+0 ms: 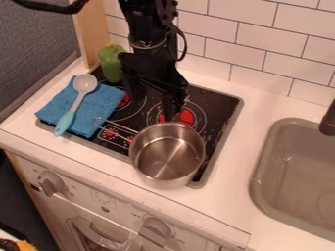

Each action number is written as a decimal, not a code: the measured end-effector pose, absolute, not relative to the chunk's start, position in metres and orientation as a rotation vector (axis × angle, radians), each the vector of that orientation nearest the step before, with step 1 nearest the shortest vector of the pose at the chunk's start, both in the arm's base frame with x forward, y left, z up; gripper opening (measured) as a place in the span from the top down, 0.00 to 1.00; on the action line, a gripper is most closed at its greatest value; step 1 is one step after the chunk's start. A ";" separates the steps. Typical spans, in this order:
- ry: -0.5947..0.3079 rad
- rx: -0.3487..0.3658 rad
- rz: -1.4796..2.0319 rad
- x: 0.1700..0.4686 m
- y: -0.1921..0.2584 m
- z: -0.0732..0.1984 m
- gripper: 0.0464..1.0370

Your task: Move the ladle to the right side of burner.

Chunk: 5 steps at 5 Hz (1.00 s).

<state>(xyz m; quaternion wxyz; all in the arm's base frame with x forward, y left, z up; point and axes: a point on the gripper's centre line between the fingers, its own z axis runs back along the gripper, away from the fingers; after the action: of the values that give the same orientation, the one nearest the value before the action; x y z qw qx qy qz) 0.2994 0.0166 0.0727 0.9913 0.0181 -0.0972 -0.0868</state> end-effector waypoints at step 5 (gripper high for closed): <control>-0.186 0.055 0.029 0.223 0.088 0.069 0.04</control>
<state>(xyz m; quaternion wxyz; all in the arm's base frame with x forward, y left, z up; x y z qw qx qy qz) 0.2225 0.0878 0.0688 0.9952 0.0276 -0.0929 0.0143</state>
